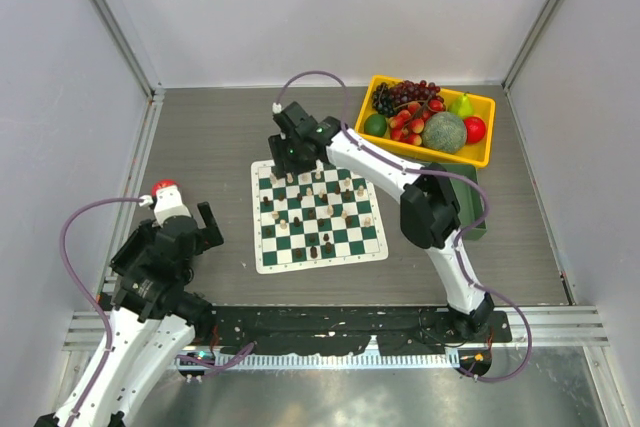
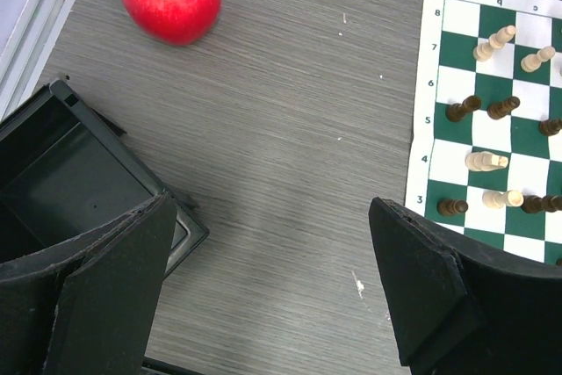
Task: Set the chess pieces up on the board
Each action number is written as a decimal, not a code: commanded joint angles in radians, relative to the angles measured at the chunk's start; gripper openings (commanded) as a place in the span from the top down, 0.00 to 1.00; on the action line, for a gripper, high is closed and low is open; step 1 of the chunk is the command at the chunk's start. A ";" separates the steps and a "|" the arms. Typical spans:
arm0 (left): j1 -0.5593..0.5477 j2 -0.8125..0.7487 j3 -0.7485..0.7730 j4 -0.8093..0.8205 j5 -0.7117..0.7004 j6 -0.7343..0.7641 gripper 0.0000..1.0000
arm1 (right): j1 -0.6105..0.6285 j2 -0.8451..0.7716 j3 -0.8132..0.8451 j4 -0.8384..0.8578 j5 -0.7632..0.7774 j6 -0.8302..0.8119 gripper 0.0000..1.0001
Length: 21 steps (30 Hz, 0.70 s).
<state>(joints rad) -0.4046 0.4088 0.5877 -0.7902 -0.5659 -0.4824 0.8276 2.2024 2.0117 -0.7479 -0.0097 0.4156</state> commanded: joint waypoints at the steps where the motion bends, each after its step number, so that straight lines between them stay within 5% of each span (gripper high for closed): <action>1: -0.002 -0.011 0.031 0.006 -0.037 -0.018 0.00 | -0.010 0.074 0.189 0.012 -0.059 -0.027 0.44; 8: 0.000 -0.002 0.031 0.006 -0.034 -0.021 0.01 | -0.010 0.244 0.410 -0.024 -0.081 -0.055 0.44; 21: 0.000 0.001 0.029 0.008 -0.034 -0.021 0.00 | -0.012 0.295 0.466 0.005 -0.084 -0.112 0.46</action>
<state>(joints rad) -0.4046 0.4038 0.5877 -0.7914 -0.5755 -0.4904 0.8124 2.4916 2.4184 -0.7593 -0.0742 0.3309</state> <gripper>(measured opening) 0.995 0.546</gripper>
